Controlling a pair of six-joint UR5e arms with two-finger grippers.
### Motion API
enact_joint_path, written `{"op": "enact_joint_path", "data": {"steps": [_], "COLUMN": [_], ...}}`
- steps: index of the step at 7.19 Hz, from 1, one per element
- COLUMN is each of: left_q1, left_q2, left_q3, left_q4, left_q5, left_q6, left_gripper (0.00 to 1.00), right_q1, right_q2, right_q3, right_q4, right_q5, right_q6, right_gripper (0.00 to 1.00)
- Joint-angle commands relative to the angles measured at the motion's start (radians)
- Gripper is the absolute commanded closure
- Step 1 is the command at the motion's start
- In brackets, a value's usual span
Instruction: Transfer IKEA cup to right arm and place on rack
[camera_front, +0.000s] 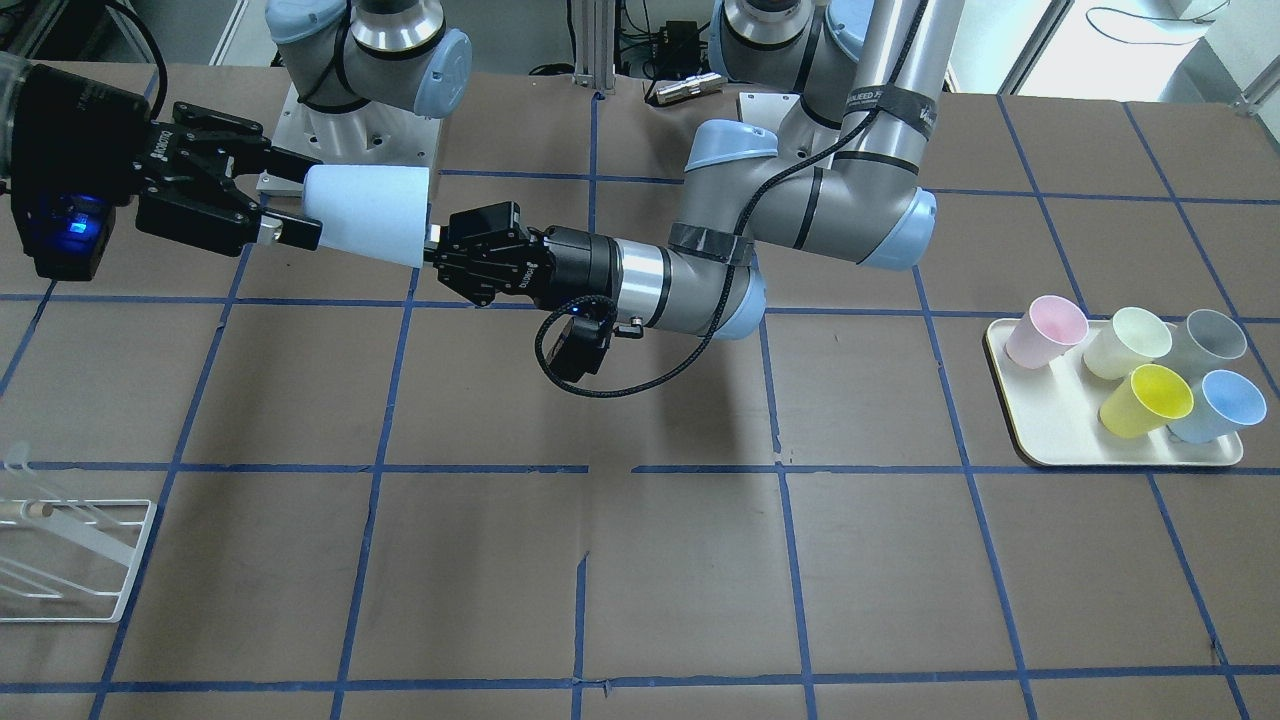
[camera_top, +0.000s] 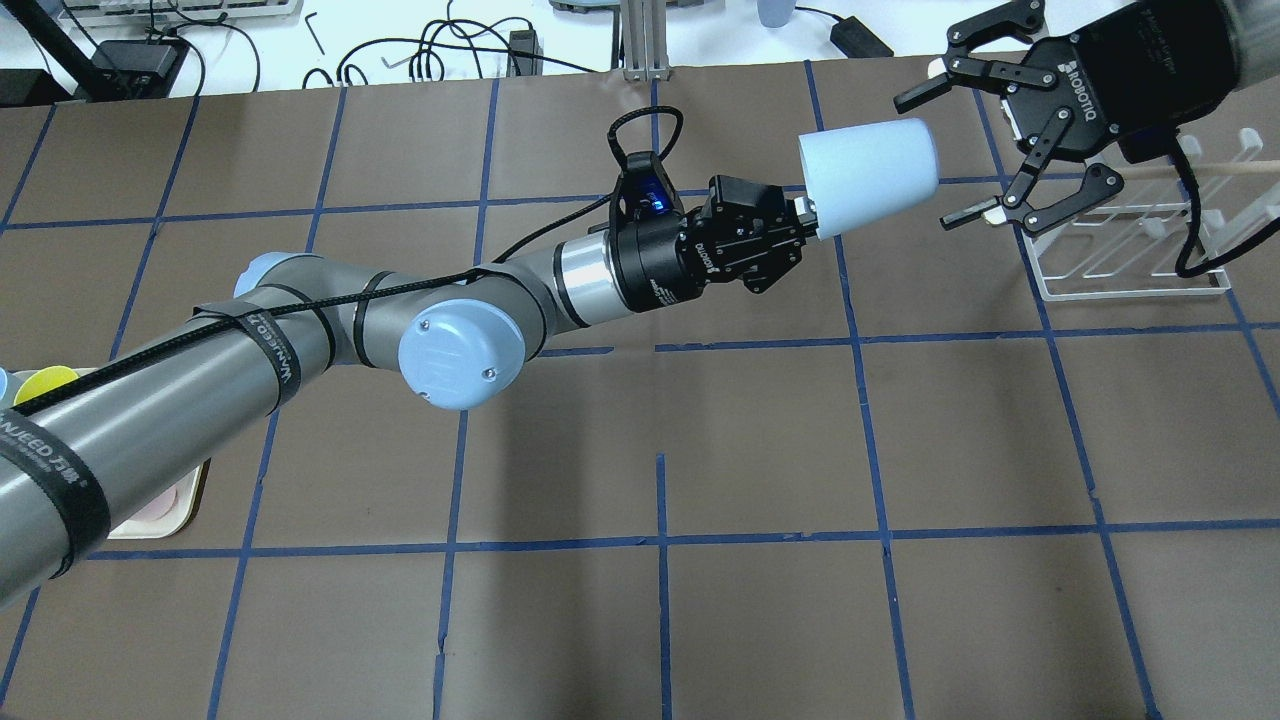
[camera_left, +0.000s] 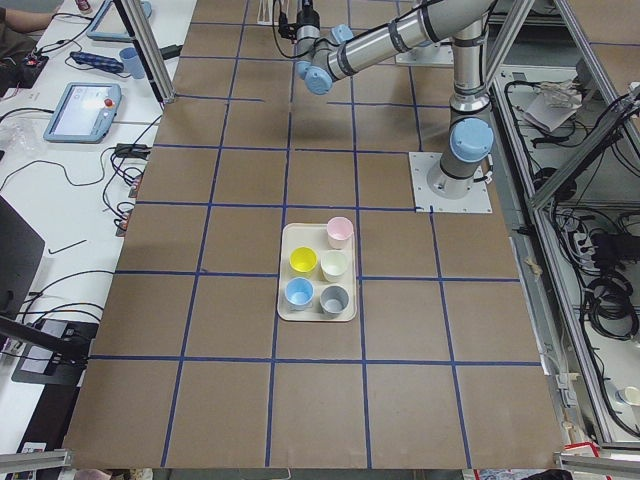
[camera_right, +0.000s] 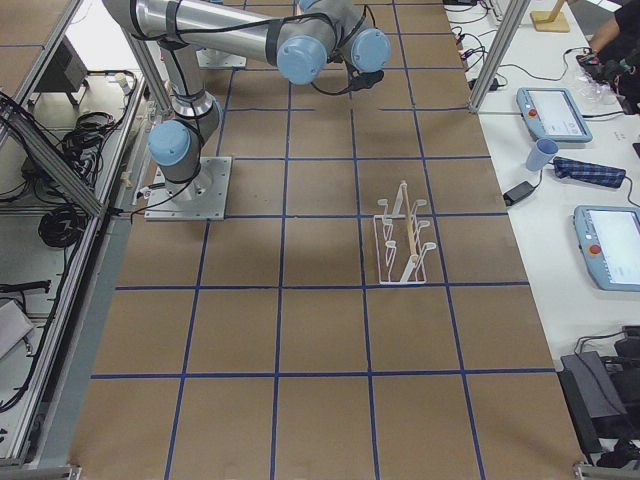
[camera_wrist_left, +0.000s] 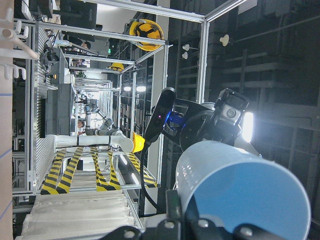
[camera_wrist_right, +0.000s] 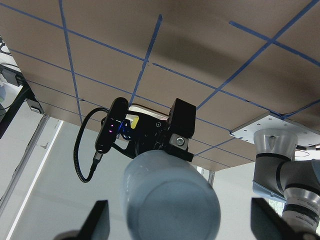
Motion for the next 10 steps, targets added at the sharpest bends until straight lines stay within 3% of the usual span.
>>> {"op": "enact_joint_path", "data": {"steps": [1, 3, 6, 8, 9, 10], "left_q1": [0.001, 0.001, 0.001, 0.001, 0.001, 0.002], "left_q2": [0.002, 0.011, 0.019, 0.019, 0.02, 0.025], "left_q3": [0.0, 0.0, 0.0, 0.002, 0.002, 0.003], "left_q4": [0.0, 0.0, 0.002, 0.002, 0.002, 0.005], "left_q5": [0.001, 0.008, 0.009, 0.009, 0.009, 0.009], "left_q6": [0.0, 0.0, -0.002, -0.003, -0.005, -0.005], "left_gripper": [1.0, 1.0, 0.99, 0.97, 0.89, 0.64], "right_q1": [0.033, 0.034, 0.034, 0.033, 0.033, 0.028], "right_q2": [0.007, 0.011, 0.013, 0.014, 0.014, 0.014], "right_q3": [0.0, -0.001, -0.007, -0.015, -0.017, -0.017], "right_q4": [-0.009, -0.01, -0.01, -0.009, -0.009, -0.009], "right_q5": [0.016, 0.018, 0.021, 0.022, 0.022, 0.024], "right_q6": [0.001, -0.001, -0.002, -0.002, -0.002, -0.002], "right_gripper": [0.0, 0.03, 0.33, 0.45, 0.48, 0.51]}}
